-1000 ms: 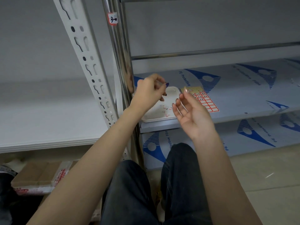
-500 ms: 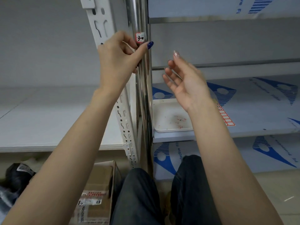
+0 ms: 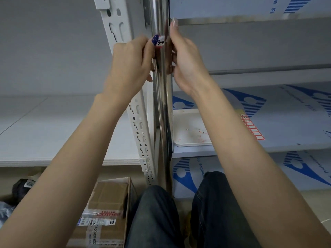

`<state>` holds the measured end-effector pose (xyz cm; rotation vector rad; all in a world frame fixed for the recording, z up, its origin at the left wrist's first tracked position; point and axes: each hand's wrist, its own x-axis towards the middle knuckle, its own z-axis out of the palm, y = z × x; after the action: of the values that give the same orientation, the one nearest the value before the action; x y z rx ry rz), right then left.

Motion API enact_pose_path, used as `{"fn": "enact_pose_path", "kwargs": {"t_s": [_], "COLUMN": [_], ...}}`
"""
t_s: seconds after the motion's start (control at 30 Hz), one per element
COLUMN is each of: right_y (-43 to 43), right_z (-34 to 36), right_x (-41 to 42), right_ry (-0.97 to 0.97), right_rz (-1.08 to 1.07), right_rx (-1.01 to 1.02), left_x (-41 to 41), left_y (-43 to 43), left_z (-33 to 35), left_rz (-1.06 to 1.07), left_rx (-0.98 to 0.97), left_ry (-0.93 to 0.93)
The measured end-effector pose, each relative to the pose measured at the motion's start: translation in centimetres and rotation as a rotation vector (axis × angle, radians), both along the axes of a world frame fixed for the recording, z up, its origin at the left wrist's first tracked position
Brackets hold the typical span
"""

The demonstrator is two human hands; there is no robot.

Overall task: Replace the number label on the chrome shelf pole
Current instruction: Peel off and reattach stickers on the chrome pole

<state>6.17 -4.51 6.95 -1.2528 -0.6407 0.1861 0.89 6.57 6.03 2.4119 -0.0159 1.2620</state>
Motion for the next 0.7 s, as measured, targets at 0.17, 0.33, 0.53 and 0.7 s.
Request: {"fn": "enact_pose_path", "kwargs": {"t_s": [0.17,0.33,0.53,0.7], "right_y": [0.6,0.0,-0.1,0.0], "right_z": [-0.5,-0.8,-0.9,-1.1], "right_x": [0.7,0.7,0.9,1.1], "right_ry": [0.025,0.076,0.064,0.124], "right_rz": [0.012,0.070,0.083,0.114], "right_rx": [0.046,0.098,0.068,0.108], "left_x": [-0.6,-0.7,0.0,0.0], "left_y": [-0.8,-4.1,-6.1,-7.3], "left_z": [-0.5,0.2,0.9,1.4], "left_rz": [0.123,0.357,0.521,0.567], "left_rx": [0.137,0.158,0.157,0.145], "left_ry": [-0.163,0.020,0.159,0.223]}}
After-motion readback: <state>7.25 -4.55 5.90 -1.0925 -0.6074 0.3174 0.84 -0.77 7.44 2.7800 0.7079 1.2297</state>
